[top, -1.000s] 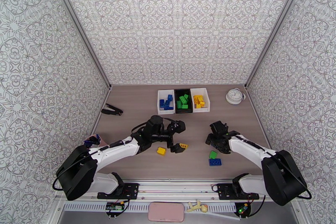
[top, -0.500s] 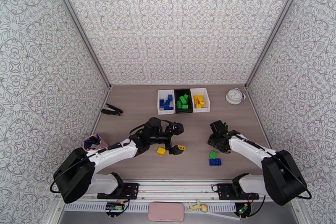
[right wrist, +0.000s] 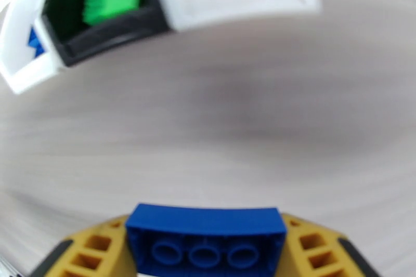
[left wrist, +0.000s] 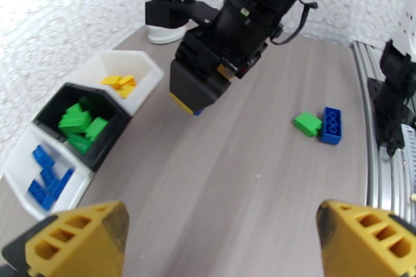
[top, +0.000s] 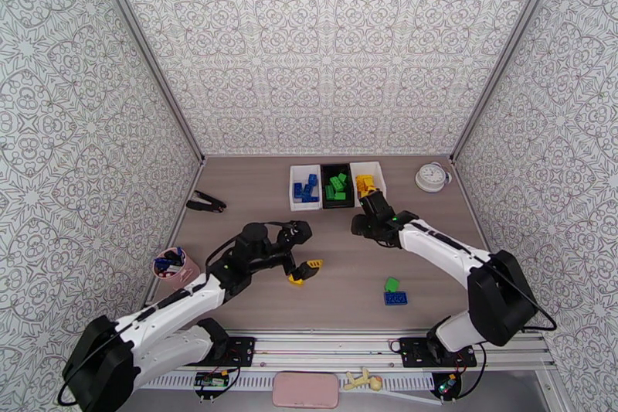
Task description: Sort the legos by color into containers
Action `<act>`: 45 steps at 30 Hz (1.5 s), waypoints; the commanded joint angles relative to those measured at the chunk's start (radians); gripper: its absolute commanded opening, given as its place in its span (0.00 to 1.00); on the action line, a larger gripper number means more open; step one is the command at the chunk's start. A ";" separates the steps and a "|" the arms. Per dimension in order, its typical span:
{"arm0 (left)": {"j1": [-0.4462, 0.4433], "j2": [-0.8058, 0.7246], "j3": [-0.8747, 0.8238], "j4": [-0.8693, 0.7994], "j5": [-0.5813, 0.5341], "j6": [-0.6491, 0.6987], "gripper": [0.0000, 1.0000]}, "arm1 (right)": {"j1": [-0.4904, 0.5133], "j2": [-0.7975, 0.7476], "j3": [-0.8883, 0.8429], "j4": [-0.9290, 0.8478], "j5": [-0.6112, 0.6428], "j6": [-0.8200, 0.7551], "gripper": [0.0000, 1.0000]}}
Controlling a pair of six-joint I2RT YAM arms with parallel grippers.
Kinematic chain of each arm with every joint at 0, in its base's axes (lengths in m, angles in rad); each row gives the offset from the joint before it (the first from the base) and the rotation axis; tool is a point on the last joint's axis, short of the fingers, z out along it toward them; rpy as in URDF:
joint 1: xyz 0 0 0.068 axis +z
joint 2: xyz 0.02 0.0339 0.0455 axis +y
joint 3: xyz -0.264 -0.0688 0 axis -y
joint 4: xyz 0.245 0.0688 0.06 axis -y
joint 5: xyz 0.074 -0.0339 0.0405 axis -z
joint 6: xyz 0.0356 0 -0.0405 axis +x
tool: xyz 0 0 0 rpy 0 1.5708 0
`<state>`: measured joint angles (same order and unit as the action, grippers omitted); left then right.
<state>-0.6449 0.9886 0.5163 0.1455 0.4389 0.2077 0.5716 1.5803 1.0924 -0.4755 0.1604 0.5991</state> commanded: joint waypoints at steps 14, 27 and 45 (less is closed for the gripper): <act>0.004 -0.252 -0.093 -0.190 -0.255 -0.154 1.00 | 0.076 0.457 0.609 0.082 -0.042 -0.225 0.49; 0.007 -0.245 -0.100 -0.192 -0.275 -0.149 0.99 | 0.071 0.791 1.045 -0.002 -0.070 -0.311 0.50; 0.015 -0.214 0.000 -0.354 -0.547 -0.425 1.00 | 0.071 0.649 0.890 0.123 -0.130 -0.339 0.99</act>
<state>-0.6384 0.7597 0.4496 -0.1040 0.0113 -0.1020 0.6464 2.3356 2.0686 -0.4309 0.0620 0.2634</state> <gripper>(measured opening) 0.996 0.984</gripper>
